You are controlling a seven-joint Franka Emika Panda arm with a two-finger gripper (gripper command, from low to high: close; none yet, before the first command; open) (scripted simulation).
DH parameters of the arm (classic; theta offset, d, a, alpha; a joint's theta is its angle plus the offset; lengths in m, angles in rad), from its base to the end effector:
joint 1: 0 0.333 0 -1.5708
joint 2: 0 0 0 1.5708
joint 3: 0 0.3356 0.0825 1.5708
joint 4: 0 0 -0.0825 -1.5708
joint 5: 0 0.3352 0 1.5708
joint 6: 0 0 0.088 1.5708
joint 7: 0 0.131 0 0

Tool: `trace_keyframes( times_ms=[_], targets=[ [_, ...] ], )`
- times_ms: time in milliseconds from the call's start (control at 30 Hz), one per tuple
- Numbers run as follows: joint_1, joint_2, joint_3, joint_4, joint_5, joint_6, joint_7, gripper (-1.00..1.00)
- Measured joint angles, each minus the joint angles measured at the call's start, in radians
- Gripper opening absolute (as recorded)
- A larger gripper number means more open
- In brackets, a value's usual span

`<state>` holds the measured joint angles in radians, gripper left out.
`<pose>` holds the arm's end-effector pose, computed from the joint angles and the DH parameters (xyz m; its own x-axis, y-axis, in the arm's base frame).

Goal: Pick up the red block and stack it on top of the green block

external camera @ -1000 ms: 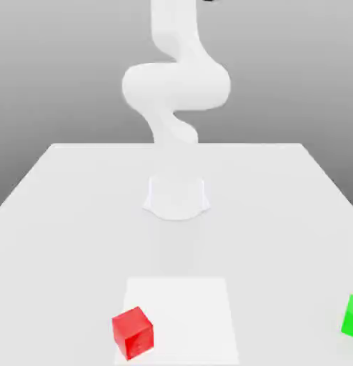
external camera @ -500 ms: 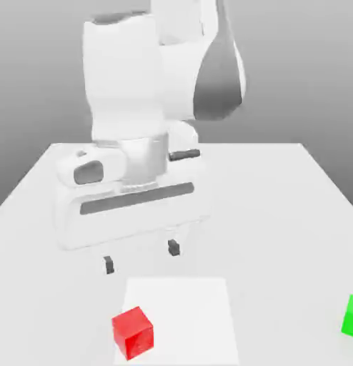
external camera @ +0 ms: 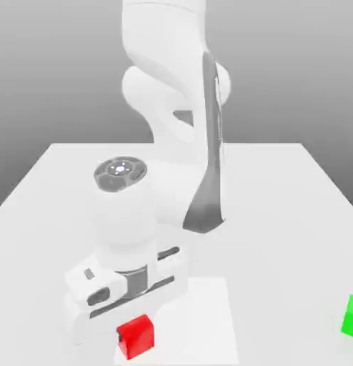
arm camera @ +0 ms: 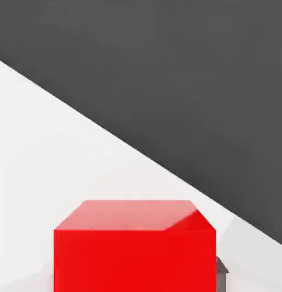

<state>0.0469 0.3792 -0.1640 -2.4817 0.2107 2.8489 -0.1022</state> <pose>0.4546 -0.0670 0.1856 0.9790 -0.2041 -0.0012 -0.2041 -0.9790 0.0002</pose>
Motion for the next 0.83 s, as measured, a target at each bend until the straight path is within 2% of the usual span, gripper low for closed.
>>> trace_keyframes(
  times_ms=[200,567,700,733,833],
  targets=[
    [0.043,-0.166,-0.056,-0.027,-0.098,-0.136,0.072,-1.0],
    [0.337,-0.178,0.192,0.086,-0.214,-0.258,0.115,-1.0],
    [0.457,-0.062,0.268,0.162,-0.277,-0.218,0.14,-1.0],
    [0.478,-0.021,0.271,0.177,-0.292,-0.192,0.147,1.0],
    [0.478,-0.021,0.271,0.177,-0.292,-0.192,0.147,1.0]
  ],
)
